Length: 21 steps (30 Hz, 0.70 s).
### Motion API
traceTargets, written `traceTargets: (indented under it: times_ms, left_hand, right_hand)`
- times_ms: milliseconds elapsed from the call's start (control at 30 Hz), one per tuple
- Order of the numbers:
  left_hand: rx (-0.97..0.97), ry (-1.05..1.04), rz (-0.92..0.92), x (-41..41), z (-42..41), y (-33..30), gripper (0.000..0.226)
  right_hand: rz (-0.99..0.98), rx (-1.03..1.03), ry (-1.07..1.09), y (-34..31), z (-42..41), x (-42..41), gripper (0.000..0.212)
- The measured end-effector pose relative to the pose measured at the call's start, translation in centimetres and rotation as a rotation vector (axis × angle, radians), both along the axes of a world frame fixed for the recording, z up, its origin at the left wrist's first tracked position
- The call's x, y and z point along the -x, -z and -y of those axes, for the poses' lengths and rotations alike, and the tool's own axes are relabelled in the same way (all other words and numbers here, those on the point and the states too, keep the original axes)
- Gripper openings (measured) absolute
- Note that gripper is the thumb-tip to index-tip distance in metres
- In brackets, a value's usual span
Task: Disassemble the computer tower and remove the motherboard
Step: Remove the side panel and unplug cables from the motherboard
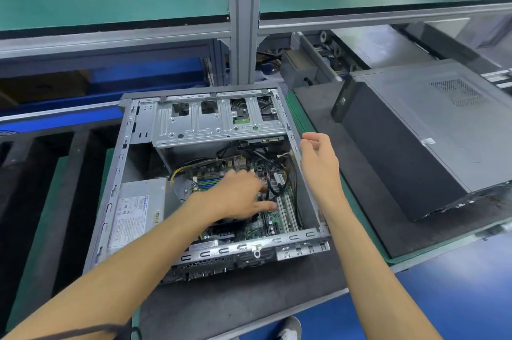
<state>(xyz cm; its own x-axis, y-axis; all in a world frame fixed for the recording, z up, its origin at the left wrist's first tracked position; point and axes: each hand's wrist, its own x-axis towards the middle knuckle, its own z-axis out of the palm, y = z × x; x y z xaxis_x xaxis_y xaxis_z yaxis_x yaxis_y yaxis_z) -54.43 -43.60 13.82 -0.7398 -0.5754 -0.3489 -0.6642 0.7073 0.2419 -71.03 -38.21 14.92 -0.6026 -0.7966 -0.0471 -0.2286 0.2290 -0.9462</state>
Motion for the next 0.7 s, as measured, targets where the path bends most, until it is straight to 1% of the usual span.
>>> traceTargets:
  times_ms: [33,67,100,167,200,233,267,300,333,367,400,433,467,500,533,567,633,667,700]
  left_hand:
    - [-0.117,-0.023,-0.062,0.5,0.0,0.3,0.036]
    - [-0.213,-0.07,-0.157,0.8,0.3,0.4,0.031]
    - [-0.28,-0.154,-0.271,0.9,0.6,0.3,0.033]
    - [-0.422,-0.415,-0.554,0.7,1.6,-0.5,0.036]
    - [-0.487,-0.521,-0.668,0.4,2.2,-1.1,0.035]
    - [-0.489,-0.559,-0.711,0.2,2.7,-1.7,0.035]
    - [-0.398,-0.535,-0.65,0.0,3.1,-2.2,0.034]
    - [-0.232,-0.47,-0.512,-0.3,3.4,-2.5,0.031]
    - [0.0,-0.392,-0.331,-0.6,3.6,-2.5,0.026]
    - [0.228,-0.33,-0.193,-0.9,3.3,-2.6,0.019]
    - [0.406,-0.289,-0.118,-1.1,2.7,-2.5,0.021]
    - [0.506,-0.264,-0.107,-1.1,2.1,-2.6,0.026]
    - [0.541,-0.255,-0.173,-0.8,1.5,-2.8,0.024]
    - [0.502,-0.242,-0.259,-0.6,0.8,-3.2,0.015]
    - [0.387,-0.211,-0.329,-0.2,0.4,-3.3,0.006]
    - [0.207,-0.195,-0.338,0.5,-0.1,-3.2,0.011]
    - [-0.265,-0.143,-0.191,2.4,-1.2,-2.5,0.028]
    - [-0.435,-0.105,-0.119,3.2,-1.9,-2.0,0.034]
    - [-0.524,-0.076,-0.091,3.9,-2.4,-1.4,0.036]
  right_hand:
    - [0.033,-0.02,-0.009,0.1,0.0,0.3,0.02]
    - [0.061,-0.044,-0.027,0.3,0.0,0.6,0.021]
    - [0.088,-0.075,-0.058,0.4,-0.2,1.0,0.022]
    - [0.144,-0.145,-0.128,0.9,-0.6,1.5,0.025]
    - [0.161,-0.173,-0.155,1.2,-0.9,1.7,0.027]
    - [0.159,-0.188,-0.171,1.5,-1.1,1.7,0.028]
    - [0.147,-0.19,-0.178,1.7,-1.2,1.7,0.029]
    - [0.136,-0.185,-0.176,1.8,-1.3,1.7,0.03]
    - [0.131,-0.181,-0.169,2.0,-1.2,1.7,0.03]
    - [0.13,-0.18,-0.163,2.0,-1.1,1.7,0.028]
    - [0.134,-0.177,-0.16,2.0,-1.1,1.7,0.026]
    - [0.139,-0.17,-0.158,2.1,-1.1,1.7,0.024]
    - [0.144,-0.163,-0.153,2.1,-1.0,1.7,0.024]
    - [0.144,-0.159,-0.148,2.2,-1.0,1.7,0.023]
    - [0.143,-0.156,-0.14,2.3,-0.9,1.8,0.021]
    - [0.142,-0.152,-0.131,2.4,-0.8,1.8,0.019]
    - [0.135,-0.148,-0.12,2.5,-0.5,1.8,0.015]
    - [0.128,-0.148,-0.119,2.5,-0.5,1.8,0.015]
    - [0.122,-0.148,-0.121,2.5,-0.5,1.8,0.015]
